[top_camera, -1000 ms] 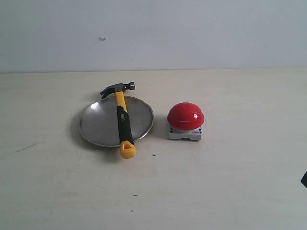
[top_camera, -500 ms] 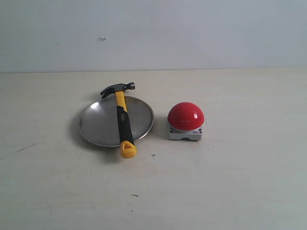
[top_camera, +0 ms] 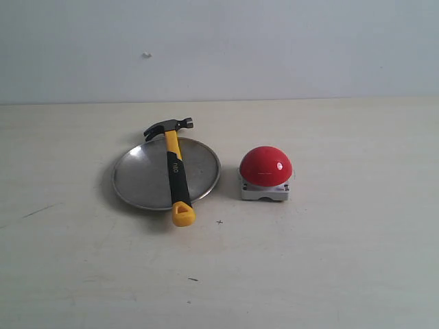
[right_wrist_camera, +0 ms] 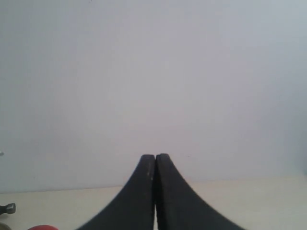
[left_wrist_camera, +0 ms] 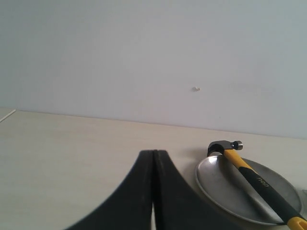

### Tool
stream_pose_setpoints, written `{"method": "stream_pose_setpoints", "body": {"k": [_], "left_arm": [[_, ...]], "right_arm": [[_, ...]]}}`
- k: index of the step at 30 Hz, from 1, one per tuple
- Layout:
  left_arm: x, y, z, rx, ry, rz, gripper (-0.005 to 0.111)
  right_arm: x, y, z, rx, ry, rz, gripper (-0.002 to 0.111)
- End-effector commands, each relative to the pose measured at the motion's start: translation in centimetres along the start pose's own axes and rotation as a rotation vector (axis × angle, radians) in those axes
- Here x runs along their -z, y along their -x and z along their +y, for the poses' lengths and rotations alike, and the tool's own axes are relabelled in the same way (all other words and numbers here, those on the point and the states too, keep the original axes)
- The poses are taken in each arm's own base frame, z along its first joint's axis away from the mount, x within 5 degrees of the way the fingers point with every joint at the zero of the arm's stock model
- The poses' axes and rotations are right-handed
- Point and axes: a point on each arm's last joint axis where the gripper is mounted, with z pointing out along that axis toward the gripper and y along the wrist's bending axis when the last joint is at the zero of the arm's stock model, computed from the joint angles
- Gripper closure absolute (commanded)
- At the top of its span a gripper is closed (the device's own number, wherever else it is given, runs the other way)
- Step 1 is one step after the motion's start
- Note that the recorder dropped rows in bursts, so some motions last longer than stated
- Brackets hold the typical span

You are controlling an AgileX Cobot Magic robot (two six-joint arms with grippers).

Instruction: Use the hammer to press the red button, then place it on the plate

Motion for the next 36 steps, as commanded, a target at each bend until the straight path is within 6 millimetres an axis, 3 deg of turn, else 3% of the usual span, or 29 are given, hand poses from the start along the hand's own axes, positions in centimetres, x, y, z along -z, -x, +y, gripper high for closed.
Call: {"method": "stream_pose_setpoints", "body": {"k": [1, 12, 17, 36], "left_arm": [[0.0, 0.0, 0.0, 0.002, 0.003, -0.001, 0.107], [0.0, 0.0, 0.0, 0.002, 0.003, -0.001, 0.107], [0.0, 0.0, 0.0, 0.002, 0.003, -0.001, 0.107], [0.0, 0.0, 0.0, 0.002, 0.003, -0.001, 0.107]], "right_arm": [[0.0, -0.1, -0.1, 0.066, -0.007, -0.006, 0.108], [0.1, -0.9, 0.8, 0.202, 0.100, 0.076, 0.108], [0.2, -1.6, 0.7, 0.180, 0.097, 0.159, 0.108], [0.2, -1.4, 0.8, 0.066, 0.092, 0.134, 0.108]]}}
